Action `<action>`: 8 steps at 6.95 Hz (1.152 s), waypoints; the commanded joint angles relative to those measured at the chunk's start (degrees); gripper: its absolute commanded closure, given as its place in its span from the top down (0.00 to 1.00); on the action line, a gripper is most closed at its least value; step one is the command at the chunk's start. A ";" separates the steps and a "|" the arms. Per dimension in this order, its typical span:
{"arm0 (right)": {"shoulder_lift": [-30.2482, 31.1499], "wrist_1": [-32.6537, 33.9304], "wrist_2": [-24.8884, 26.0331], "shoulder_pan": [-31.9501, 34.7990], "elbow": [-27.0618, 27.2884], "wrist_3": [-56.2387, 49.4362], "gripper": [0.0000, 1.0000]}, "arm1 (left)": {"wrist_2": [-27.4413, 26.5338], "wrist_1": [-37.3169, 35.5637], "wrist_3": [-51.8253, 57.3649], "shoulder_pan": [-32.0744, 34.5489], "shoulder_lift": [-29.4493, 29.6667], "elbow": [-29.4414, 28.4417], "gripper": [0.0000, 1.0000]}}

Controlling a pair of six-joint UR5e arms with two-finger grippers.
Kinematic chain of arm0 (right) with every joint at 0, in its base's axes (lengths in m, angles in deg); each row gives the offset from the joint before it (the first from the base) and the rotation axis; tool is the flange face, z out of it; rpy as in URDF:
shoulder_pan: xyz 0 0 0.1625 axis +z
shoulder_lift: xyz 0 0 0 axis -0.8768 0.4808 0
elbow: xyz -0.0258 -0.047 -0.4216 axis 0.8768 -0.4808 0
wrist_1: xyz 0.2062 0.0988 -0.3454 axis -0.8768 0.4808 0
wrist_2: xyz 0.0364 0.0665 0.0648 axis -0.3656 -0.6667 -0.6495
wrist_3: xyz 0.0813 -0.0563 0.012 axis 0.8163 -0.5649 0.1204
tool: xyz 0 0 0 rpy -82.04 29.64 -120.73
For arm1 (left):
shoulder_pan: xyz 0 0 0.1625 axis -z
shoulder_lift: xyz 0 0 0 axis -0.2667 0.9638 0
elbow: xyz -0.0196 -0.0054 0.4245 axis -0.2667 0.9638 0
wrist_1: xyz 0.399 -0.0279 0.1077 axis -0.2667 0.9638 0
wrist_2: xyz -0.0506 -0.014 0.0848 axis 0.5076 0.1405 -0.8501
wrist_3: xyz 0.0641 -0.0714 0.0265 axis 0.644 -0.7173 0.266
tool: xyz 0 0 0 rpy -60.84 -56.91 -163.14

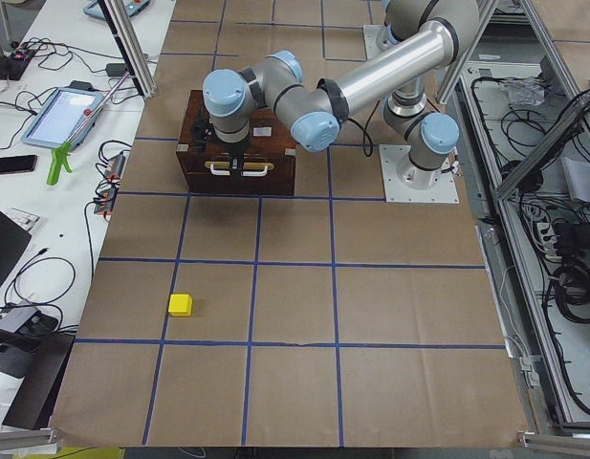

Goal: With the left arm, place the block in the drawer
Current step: 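Lower the left gripper and hook the white drawer handle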

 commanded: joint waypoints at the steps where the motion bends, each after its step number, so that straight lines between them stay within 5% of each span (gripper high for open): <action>1: 0.00 0.00 0.00 0.00 0.00 0.00 1.00 | 0.76 -0.59 0.22 0.58 2.67 0.15 0.98; 8: 0.00 0.00 0.00 0.00 -0.09 0.00 1.00 | 0.76 -4.72 0.39 1.55 8.39 0.06 0.98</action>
